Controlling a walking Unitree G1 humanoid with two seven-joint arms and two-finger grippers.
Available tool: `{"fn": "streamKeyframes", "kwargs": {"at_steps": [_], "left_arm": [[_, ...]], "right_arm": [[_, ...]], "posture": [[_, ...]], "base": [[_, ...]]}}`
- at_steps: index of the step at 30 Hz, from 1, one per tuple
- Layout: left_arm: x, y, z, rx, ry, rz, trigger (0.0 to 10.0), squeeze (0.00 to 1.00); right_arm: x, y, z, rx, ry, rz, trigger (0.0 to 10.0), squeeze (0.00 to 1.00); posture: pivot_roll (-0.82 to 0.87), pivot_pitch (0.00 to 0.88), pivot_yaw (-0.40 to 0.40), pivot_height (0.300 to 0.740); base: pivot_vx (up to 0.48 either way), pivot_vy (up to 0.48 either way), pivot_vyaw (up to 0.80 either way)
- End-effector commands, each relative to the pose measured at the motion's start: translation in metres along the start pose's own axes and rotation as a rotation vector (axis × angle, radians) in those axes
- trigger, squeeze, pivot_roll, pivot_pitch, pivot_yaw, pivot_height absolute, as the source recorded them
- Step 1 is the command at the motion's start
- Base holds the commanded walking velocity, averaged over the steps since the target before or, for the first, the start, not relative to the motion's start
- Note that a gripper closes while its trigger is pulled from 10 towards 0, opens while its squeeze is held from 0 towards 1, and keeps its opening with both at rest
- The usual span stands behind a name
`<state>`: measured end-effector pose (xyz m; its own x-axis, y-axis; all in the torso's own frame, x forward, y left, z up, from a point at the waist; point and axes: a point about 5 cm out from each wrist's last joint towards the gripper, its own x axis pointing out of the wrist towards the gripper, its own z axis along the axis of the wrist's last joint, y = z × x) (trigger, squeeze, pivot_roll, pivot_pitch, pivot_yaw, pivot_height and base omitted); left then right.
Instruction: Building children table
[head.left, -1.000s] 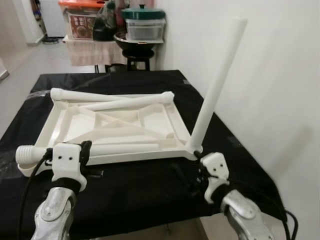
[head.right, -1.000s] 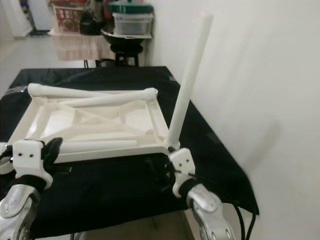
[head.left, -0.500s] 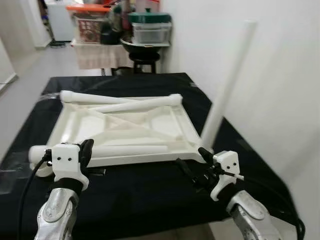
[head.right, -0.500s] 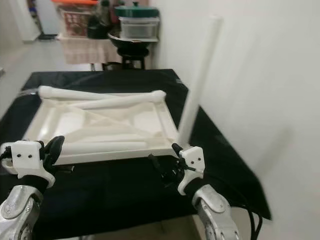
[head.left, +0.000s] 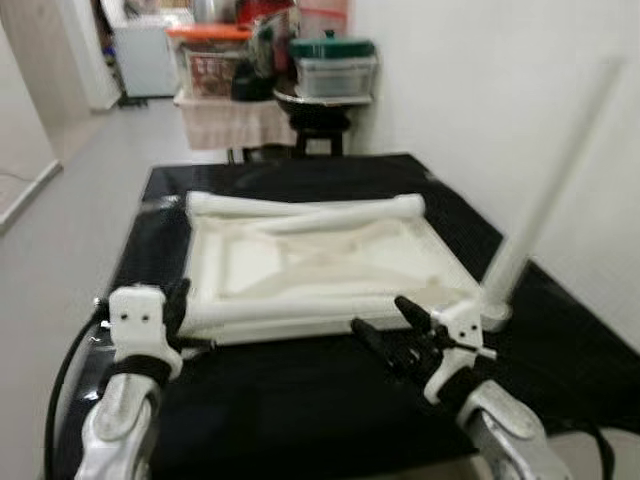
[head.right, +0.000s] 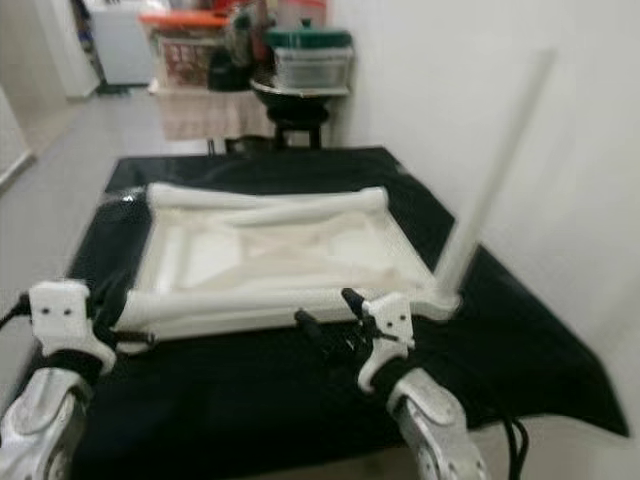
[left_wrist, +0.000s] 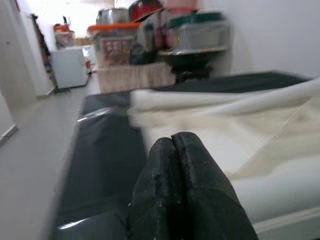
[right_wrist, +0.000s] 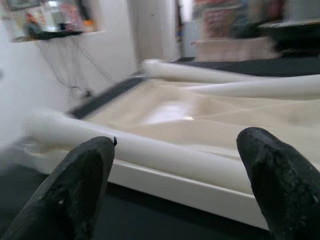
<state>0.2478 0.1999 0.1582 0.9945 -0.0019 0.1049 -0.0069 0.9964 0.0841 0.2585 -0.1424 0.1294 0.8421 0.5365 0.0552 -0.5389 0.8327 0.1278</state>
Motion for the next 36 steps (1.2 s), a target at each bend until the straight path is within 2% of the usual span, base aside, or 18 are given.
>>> {"fn": "streamKeyframes", "kwargs": {"at_steps": [1,3,4,6,8,10,11,12,13,14,17,18,21,22,24,26,31,36], "left_arm": [[0.003,-0.009,0.002,0.004,0.005,-0.076,10.0,0.00],[0.005,-0.017,0.005,0.047,0.004,-0.191,10.0,0.00],[0.005,-0.017,0.005,0.047,0.004,-0.191,10.0,0.00],[0.008,-0.023,0.009,0.080,-0.005,-0.274,10.0,0.00],[0.010,-0.024,0.011,0.059,-0.006,-0.304,10.0,0.00],[0.014,-0.024,0.015,-0.021,0.002,-0.338,10.0,0.00],[0.015,-0.023,0.015,-0.081,0.013,-0.359,10.0,0.04],[0.015,-0.023,0.015,-0.081,0.013,-0.359,10.0,0.04],[0.016,-0.019,0.011,-0.141,0.066,-0.365,10.0,1.00],[0.016,-0.019,0.011,-0.141,0.066,-0.365,10.0,1.00],[0.018,-0.013,-0.002,-0.179,0.210,-0.343,10.0,1.00],[0.018,-0.013,-0.002,-0.179,0.210,-0.343,10.0,1.00],[0.021,-0.009,-0.004,-0.248,0.277,-0.333,10.0,1.00],[0.021,-0.009,-0.004,-0.248,0.277,-0.333,10.0,1.00],[0.024,-0.007,-0.005,-0.319,0.349,-0.341,10.0,1.00],[0.024,-0.007,-0.005,-0.319,0.349,-0.341,10.0,1.00],[0.029,-0.009,-0.004,-0.409,0.446,-0.407,10.0,1.00],[0.031,-0.012,-0.003,-0.434,0.461,-0.443,10.0,1.00]], "right_arm": [[-0.001,-0.004,0.004,0.007,-0.010,-0.005,10.0,0.00],[0.000,-0.005,0.005,0.030,-0.022,-0.018,10.0,0.00],[0.000,-0.005,0.005,0.030,-0.022,-0.018,10.0,0.00],[0.002,-0.006,0.006,0.049,-0.032,-0.025,10.0,0.00],[0.003,-0.006,0.006,0.058,-0.036,-0.027,10.0,0.00],[0.004,-0.005,0.007,0.070,-0.043,-0.028,10.0,0.00],[0.004,-0.005,0.007,0.073,-0.046,-0.028,10.0,0.00],[0.004,-0.005,0.007,0.073,-0.046,-0.028,10.0,0.00],[0.005,-0.005,0.007,0.083,-0.049,-0.025,10.0,0.00],[0.005,-0.005,0.007,0.083,-0.049,-0.025,10.0,0.00],[0.007,-0.005,0.007,0.099,-0.051,-0.018,10.0,0.00],[0.007,-0.005,0.007,0.099,-0.051,-0.018,10.0,0.00],[0.008,-0.004,0.007,0.106,-0.052,-0.015,10.0,0.00],[0.008,-0.004,0.007,0.106,-0.052,-0.015,10.0,0.00],[0.008,-0.003,0.007,0.113,-0.054,-0.013,10.0,0.00],[0.008,-0.003,0.007,0.113,-0.054,-0.013,10.0,0.00],[0.008,-0.002,0.007,0.122,-0.057,-0.011,10.0,0.00],[0.007,-0.001,0.007,0.123,-0.058,-0.011,10.0,0.00]], "posture": [[0.06,0.000,-0.063,0.740],[0.06,0.000,-0.061,0.740],[0.06,0.000,-0.061,0.740],[0.06,0.000,-0.054,0.740],[0.05,0.000,-0.047,0.740],[0.05,0.000,-0.039,0.740],[0.05,0.000,-0.037,0.740],[0.05,0.000,-0.037,0.740],[0.05,0.000,-0.037,0.740],[0.05,0.000,-0.037,0.740],[0.05,0.000,-0.035,0.740],[0.05,0.000,-0.035,0.740],[0.05,0.000,-0.033,0.740],[0.05,0.000,-0.033,0.740],[0.04,0.000,-0.027,0.740],[0.04,0.000,-0.027,0.740],[0.03,0.000,-0.018,0.740],[0.03,0.000,-0.015,0.740]], "base": [[0.000,0.000,0.00],[0.000,0.000,0.00],[0.000,0.000,0.00],[0.000,0.000,0.00],[0.000,0.000,0.00],[0.000,0.000,0.00],[0.000,0.000,0.00],[0.000,0.000,0.00],[0.000,0.000,0.00],[0.000,0.000,0.00],[0.000,0.000,0.00],[0.000,0.000,0.00],[0.000,0.000,0.00],[0.000,0.000,0.00],[0.000,0.000,0.00],[0.000,0.000,0.00],[0.000,0.000,0.00],[0.000,0.000,0.00]]}}
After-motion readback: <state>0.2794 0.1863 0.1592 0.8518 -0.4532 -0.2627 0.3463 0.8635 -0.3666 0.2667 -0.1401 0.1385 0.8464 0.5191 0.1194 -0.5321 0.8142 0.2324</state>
